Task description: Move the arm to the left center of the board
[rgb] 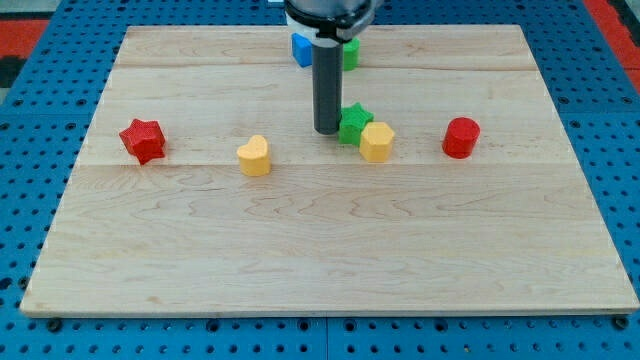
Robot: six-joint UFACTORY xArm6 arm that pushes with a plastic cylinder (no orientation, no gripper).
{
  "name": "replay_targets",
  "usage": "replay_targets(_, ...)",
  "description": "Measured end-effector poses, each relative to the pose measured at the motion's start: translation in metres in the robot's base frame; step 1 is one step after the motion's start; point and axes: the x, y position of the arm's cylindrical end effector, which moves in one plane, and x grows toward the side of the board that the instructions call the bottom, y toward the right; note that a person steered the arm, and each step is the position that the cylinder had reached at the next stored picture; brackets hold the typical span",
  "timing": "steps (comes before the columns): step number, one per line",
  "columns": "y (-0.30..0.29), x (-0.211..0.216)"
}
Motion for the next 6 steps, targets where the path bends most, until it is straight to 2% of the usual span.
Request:
replay_targets(2,0.039,0.035)
replay_targets(4,0.088,0.035)
replay_targets(5,0.05,0.058)
replay_targets(6,-0.027,0.049)
